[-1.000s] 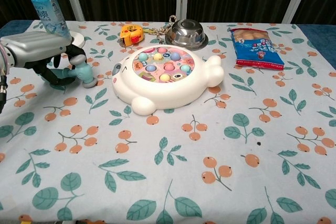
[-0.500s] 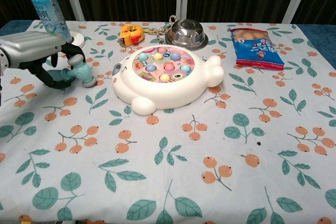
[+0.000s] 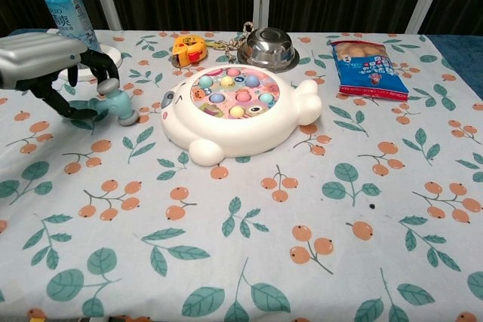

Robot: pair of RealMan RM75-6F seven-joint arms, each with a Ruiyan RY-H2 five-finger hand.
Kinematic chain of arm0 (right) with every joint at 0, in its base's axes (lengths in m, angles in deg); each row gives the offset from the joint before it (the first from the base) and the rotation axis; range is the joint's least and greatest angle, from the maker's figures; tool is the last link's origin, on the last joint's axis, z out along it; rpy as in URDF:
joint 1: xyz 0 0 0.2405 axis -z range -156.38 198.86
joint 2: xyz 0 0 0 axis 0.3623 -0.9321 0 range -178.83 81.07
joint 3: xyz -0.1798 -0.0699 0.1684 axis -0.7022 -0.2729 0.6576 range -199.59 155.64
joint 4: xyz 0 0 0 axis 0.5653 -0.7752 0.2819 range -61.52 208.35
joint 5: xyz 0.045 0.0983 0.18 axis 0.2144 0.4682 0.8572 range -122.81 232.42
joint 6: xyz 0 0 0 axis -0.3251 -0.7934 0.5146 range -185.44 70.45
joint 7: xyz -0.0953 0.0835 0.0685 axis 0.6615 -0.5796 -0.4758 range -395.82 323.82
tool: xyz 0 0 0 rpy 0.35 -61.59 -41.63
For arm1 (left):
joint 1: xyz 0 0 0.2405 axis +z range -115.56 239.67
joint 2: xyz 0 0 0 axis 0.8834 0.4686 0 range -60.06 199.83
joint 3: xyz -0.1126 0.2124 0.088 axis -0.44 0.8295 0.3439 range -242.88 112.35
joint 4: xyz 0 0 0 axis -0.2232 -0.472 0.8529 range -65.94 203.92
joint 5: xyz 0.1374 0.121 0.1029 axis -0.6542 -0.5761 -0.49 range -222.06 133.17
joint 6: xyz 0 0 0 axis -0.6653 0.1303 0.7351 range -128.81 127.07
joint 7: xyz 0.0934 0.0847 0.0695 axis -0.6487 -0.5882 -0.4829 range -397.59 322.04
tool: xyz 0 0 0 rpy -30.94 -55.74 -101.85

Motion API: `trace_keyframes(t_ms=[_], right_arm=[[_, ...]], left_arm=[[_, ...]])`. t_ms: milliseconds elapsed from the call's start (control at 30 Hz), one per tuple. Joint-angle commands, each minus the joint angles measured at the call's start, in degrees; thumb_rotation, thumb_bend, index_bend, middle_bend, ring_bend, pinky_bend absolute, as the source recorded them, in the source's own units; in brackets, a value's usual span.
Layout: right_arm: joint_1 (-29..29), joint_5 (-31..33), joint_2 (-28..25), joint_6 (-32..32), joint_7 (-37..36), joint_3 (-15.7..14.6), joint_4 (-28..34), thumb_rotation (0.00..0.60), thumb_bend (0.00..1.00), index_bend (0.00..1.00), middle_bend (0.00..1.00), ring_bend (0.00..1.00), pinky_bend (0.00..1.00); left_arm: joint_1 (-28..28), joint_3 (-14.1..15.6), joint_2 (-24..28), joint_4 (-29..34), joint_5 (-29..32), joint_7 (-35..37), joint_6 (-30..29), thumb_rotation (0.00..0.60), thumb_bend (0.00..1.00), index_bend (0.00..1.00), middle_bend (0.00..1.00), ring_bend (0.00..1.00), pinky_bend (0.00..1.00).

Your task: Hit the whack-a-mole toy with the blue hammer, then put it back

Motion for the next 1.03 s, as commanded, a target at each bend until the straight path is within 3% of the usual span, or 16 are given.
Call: trace_keyframes(t_ms=[33, 200, 333, 467, 633, 1033], right_arm=[[0.1, -0.1, 0.0, -0.2, 0.0, 0.0, 0.0, 0.600, 0.23, 0.00, 0.14, 0.00, 0.00], [0.2, -0.2, 0.0, -0.5, -0.2, 0.0, -0.1, 0.600, 0.23, 0.00, 0.14, 0.00, 0.00], [0.4, -0.3, -0.1, -0.9, -0.5, 0.0, -0.3, 0.600, 0.23, 0.00, 0.14, 0.00, 0.00], [0.5, -0.3, -0.3, -1.2, -0.8, 0.0, -0.6, 0.600, 0.23, 0.00, 0.14, 0.00, 0.00], [0.2, -0.4, -0.3, -1.3, -1.2, 0.4, -1.2, 0.600, 0.23, 0.00, 0.12, 0.00, 0.00], [-0.7, -0.9, 0.2, -0.9, -0.4, 0.9, -0.4, 0.600, 0.24, 0.00, 0.11, 0.00, 0.00]], left_arm=[[0.6, -0.5, 1.0, 1.1, 0.0, -0.2, -1.0, 0.600, 0.26, 0.31, 0.40, 0.26, 0.42], [1.9, -1.2, 5.0, 5.2, 0.0, 0.9, -3.0, 0.600, 0.26, 0.15, 0.28, 0.14, 0.28], [5.1, -2.1, 8.8, 8.6, 0.1, 3.5, -7.9, 0.600, 0.26, 0.11, 0.17, 0.04, 0.17], [10.1, -2.6, 12.7, 10.1, 0.9, 7.5, -14.3, 0.600, 0.25, 0.11, 0.16, 0.04, 0.15], [18.3, -1.0, 15.9, 10.2, 3.0, 11.6, -21.2, 0.600, 0.23, 0.11, 0.16, 0.02, 0.10], [30.8, 3.9, 14.4, 12.3, -1.1, 11.8, -34.1, 0.600, 0.23, 0.11, 0.17, 0.02, 0.10]])
